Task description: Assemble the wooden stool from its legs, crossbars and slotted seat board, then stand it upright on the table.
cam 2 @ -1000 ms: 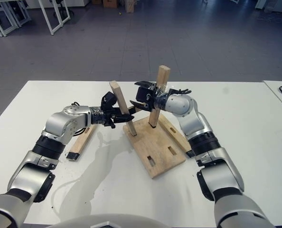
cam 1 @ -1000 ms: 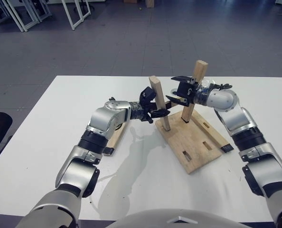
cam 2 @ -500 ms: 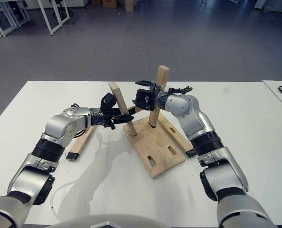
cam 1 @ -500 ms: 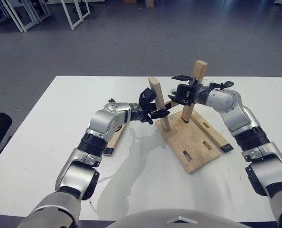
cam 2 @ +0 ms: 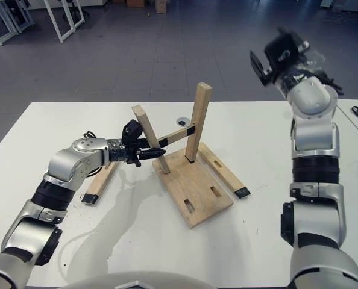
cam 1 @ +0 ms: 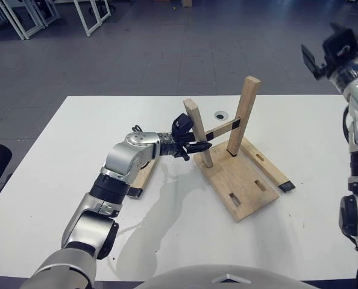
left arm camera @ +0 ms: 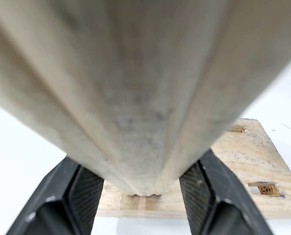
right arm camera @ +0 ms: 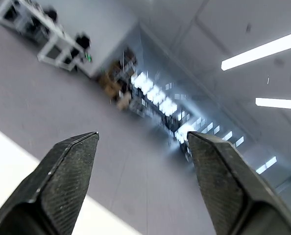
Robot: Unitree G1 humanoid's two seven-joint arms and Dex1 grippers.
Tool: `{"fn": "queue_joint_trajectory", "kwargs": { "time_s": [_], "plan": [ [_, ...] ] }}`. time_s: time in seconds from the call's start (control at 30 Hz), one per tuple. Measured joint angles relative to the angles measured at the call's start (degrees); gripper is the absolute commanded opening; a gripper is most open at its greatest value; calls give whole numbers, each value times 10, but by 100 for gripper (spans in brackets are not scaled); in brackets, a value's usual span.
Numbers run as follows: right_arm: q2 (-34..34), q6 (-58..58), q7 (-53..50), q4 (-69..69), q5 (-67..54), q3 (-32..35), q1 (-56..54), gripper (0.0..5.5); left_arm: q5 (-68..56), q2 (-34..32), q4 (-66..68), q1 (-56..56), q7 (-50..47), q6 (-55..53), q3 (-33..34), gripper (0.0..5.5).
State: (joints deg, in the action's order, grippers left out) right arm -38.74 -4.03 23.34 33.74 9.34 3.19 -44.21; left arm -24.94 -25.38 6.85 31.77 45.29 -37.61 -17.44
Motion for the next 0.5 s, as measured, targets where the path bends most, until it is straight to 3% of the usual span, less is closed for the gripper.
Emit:
{"fn": "queue_joint_trajectory", "kwargs": {
  "time_s": [0.13, 0.27, 0.37, 0.5],
  "plan": [
    [6, -67, -4, 186, 18, -28, -2, 333, -4, -6, -5, -2, 3, 0, 0, 205],
    [91, -108, 25, 269, 9, -46, -23, 333, -4, -6, -5, -2, 3, 0, -1, 205],
    [191, -113, 93, 237, -47, -54, -28, 333, -4, -6, -4, 0, 3, 0, -3, 205],
    [197, -4, 117, 36, -144, -51, 81, 333, -15, -26, -14, 3, 37, 3, 8, 205]
  ]
}}
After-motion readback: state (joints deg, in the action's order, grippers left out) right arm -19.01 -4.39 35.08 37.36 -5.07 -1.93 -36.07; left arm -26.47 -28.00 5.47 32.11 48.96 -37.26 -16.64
